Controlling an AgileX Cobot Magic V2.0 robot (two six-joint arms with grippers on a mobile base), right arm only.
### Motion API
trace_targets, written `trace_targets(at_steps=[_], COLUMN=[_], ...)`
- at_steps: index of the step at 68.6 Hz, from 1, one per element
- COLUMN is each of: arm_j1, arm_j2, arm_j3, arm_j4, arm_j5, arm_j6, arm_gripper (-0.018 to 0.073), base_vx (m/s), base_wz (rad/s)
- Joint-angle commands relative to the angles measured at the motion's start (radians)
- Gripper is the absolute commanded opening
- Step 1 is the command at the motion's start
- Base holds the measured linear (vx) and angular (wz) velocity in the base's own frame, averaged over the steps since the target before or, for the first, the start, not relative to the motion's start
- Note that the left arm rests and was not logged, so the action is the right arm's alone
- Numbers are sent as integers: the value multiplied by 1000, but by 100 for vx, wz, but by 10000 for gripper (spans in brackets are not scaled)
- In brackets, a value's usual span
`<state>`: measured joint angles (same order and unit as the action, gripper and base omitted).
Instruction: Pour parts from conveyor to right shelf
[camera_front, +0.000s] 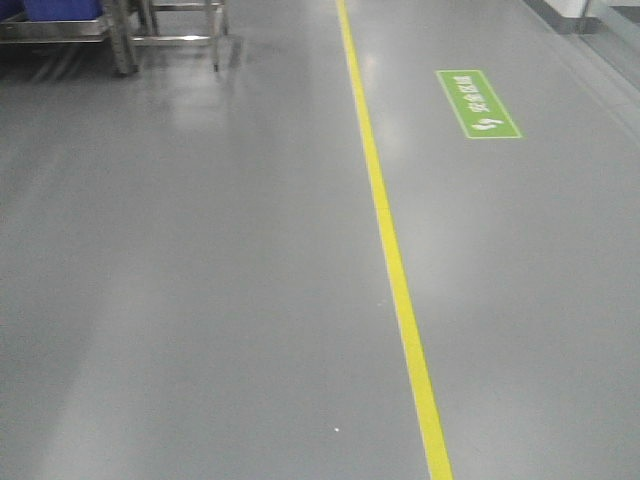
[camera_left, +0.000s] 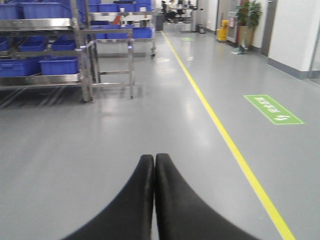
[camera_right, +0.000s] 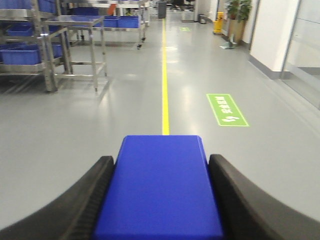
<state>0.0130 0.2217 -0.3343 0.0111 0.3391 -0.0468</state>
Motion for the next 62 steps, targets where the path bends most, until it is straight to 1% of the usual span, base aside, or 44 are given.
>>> trace_targets(at_steps=[1, 19, 62], arm_j1=[-3, -3, -3], arm_j2=[10, 10, 10], arm_j3=[-31, -31, -31], arm_j4=[-3, -3, -3], arm_j5=[-76, -76, -76], arm_j6=[-6, -6, -6], arm_gripper=[-6, -6, -6], base_vx=[-10, -5, 7], base_wz=[-40, -25, -4])
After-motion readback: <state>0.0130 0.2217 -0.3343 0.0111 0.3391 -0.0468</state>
